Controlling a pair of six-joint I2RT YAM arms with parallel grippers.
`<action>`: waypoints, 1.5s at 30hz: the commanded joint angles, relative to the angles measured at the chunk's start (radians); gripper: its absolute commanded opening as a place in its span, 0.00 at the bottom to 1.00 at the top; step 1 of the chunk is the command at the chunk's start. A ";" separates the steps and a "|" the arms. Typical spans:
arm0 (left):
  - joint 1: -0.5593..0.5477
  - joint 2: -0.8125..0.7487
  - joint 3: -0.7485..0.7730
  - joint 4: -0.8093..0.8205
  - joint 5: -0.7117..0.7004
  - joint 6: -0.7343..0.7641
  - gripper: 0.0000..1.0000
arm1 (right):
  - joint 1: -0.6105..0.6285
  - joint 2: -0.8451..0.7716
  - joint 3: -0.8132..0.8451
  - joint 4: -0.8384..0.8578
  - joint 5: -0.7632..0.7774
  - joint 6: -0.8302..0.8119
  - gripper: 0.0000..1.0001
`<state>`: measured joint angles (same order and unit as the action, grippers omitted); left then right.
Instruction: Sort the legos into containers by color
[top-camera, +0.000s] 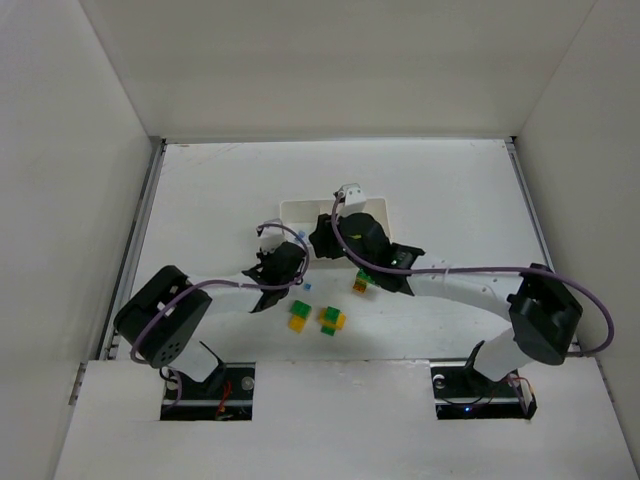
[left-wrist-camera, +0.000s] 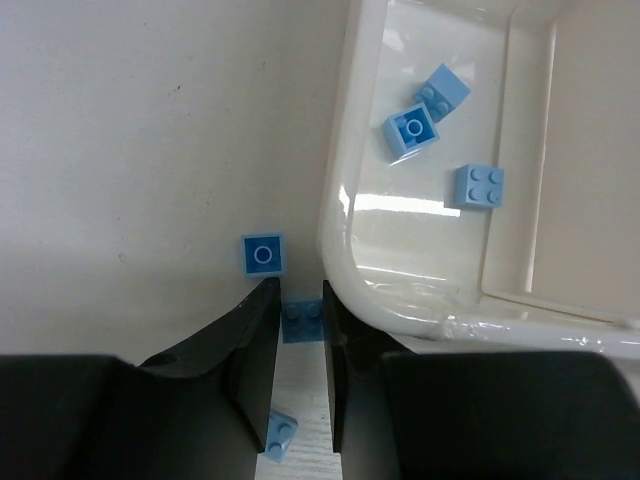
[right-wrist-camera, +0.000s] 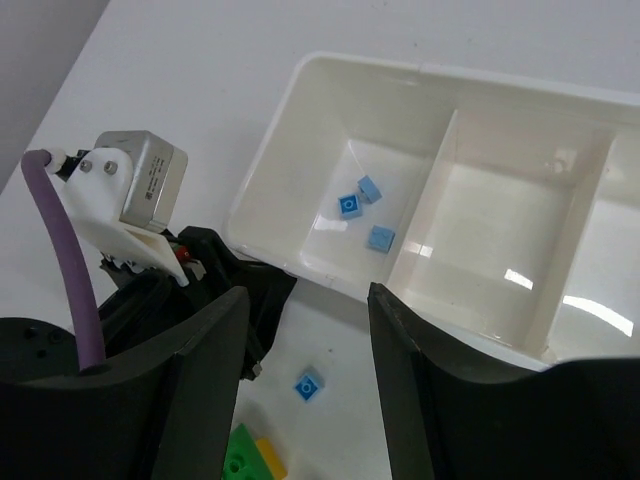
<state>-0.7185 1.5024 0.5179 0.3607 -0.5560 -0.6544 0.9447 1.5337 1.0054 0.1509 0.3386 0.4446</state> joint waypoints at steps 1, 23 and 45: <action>-0.014 -0.030 0.004 -0.017 -0.024 -0.010 0.17 | 0.009 -0.049 -0.022 0.059 -0.004 0.000 0.58; -0.063 -0.323 0.181 -0.214 -0.012 0.079 0.14 | -0.022 -0.331 -0.307 0.046 0.040 0.060 0.51; 0.034 -0.152 0.248 -0.118 0.094 0.147 0.42 | 0.013 -0.334 -0.370 -0.192 0.128 0.022 0.78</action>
<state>-0.6579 1.4475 0.8028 0.2207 -0.4824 -0.5014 0.9485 1.1683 0.5690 -0.0170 0.4732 0.5220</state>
